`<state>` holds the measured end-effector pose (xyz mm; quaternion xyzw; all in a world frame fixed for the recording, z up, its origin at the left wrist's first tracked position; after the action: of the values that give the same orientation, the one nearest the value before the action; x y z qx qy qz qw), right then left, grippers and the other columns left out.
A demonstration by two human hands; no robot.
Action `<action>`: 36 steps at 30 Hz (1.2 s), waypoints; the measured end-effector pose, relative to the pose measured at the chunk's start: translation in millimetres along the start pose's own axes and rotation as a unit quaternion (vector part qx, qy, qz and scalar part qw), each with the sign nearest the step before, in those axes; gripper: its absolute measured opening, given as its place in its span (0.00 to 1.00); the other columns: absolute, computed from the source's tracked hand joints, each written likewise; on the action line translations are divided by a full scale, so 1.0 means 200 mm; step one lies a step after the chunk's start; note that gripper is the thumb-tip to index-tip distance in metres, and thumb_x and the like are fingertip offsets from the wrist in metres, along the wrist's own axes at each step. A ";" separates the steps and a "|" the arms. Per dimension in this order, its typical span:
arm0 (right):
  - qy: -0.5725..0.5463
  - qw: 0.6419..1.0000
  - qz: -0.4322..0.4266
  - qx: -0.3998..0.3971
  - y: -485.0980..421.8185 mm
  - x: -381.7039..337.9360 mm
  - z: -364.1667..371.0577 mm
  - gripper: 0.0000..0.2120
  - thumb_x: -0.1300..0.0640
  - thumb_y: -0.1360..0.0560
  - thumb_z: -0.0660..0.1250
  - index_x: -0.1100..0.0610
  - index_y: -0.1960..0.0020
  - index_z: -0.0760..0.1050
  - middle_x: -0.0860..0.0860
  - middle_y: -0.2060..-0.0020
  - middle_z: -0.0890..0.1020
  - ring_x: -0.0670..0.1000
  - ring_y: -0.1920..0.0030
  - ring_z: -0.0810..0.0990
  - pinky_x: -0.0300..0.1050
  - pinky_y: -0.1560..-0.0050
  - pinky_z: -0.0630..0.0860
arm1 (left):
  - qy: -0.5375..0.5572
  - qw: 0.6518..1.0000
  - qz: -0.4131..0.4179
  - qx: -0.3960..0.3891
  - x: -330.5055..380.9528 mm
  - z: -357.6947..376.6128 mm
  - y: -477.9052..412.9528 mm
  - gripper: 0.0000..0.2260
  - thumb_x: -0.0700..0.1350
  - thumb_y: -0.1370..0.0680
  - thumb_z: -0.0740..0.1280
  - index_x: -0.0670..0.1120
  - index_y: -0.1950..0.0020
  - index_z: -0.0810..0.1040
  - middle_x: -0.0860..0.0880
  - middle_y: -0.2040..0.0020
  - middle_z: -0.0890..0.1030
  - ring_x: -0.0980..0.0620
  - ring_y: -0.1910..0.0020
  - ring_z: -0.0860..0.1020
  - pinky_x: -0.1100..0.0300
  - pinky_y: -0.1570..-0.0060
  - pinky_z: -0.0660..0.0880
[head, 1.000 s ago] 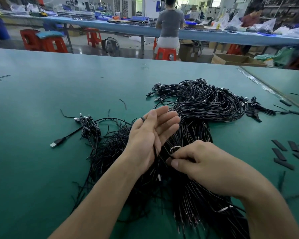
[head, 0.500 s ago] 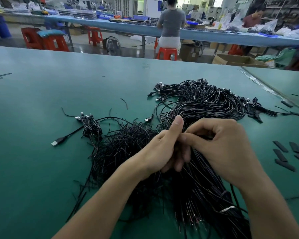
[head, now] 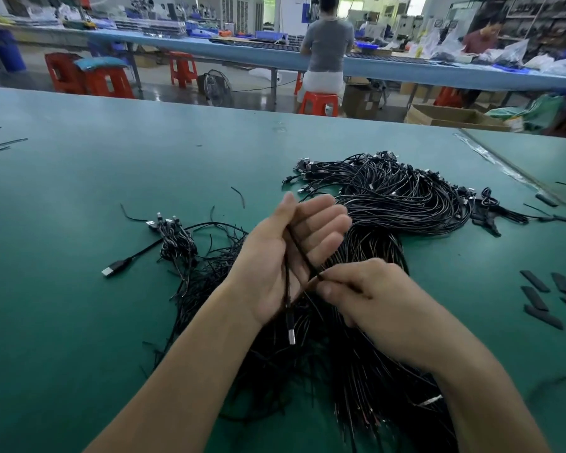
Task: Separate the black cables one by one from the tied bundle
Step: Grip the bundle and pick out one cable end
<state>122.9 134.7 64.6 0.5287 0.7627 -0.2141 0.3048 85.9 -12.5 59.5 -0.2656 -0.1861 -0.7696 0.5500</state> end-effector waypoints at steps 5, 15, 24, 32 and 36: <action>0.086 0.996 -0.020 -0.017 0.05 -0.05 -0.03 0.12 0.38 0.23 0.59 0.43 0.50 0.78 0.44 0.66 0.81 0.41 0.63 0.77 0.48 0.58 0.76 | -0.119 0.982 0.110 0.091 -0.01 -0.09 -0.05 0.21 0.51 0.15 0.53 0.39 0.46 0.80 0.41 0.51 0.86 0.45 0.48 0.85 0.54 0.48 0.82; -0.003 0.969 -0.086 0.230 0.03 -0.01 -0.10 0.04 0.51 0.30 0.75 0.45 0.63 0.82 0.43 0.68 0.78 0.41 0.62 0.77 0.29 0.61 0.69 | -0.451 0.889 -0.060 -0.052 -0.09 -0.02 0.04 0.31 0.58 0.15 0.51 0.46 0.68 0.82 0.45 0.73 0.80 0.51 0.79 0.75 0.64 0.77 0.73; -0.087 0.983 -0.002 0.161 -0.01 0.05 -0.07 0.10 0.48 0.23 0.68 0.49 0.60 0.83 0.57 0.74 0.75 0.46 0.75 0.65 0.45 0.74 0.63 | -0.167 0.972 -0.114 -0.123 -0.01 -0.02 0.05 0.19 0.54 0.20 0.62 0.47 0.68 0.74 0.55 0.80 0.66 0.62 0.84 0.62 0.68 0.84 0.64; 0.055 0.998 0.008 -0.009 0.03 -0.03 -0.02 0.16 0.45 0.20 0.62 0.52 0.63 0.74 0.53 0.73 0.72 0.46 0.74 0.69 0.45 0.70 0.68 | -0.020 0.996 0.020 0.083 -0.01 -0.02 -0.01 0.16 0.52 0.18 0.61 0.43 0.59 0.77 0.50 0.71 0.79 0.59 0.77 0.76 0.65 0.73 0.78; 0.131 0.991 -0.009 -0.033 0.07 -0.11 0.03 0.16 0.44 0.19 0.58 0.48 0.64 0.68 0.48 0.68 0.71 0.53 0.68 0.72 0.50 0.64 0.71 | -0.072 0.994 0.048 0.063 -0.04 -0.02 -0.02 0.19 0.50 0.16 0.56 0.37 0.47 0.80 0.41 0.52 0.86 0.50 0.55 0.86 0.60 0.58 0.82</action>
<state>142.4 120.6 76.5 0.5346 0.8076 -0.1204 0.2179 82.6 -7.1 52.1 -0.2940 -0.2606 -0.7077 0.5872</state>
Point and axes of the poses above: each hand's wrist, its own y-axis away from the middle knuckle, its own z-axis out of the palm, x = y × z, the point moved 1 cm from there along -y, towards the middle knuckle
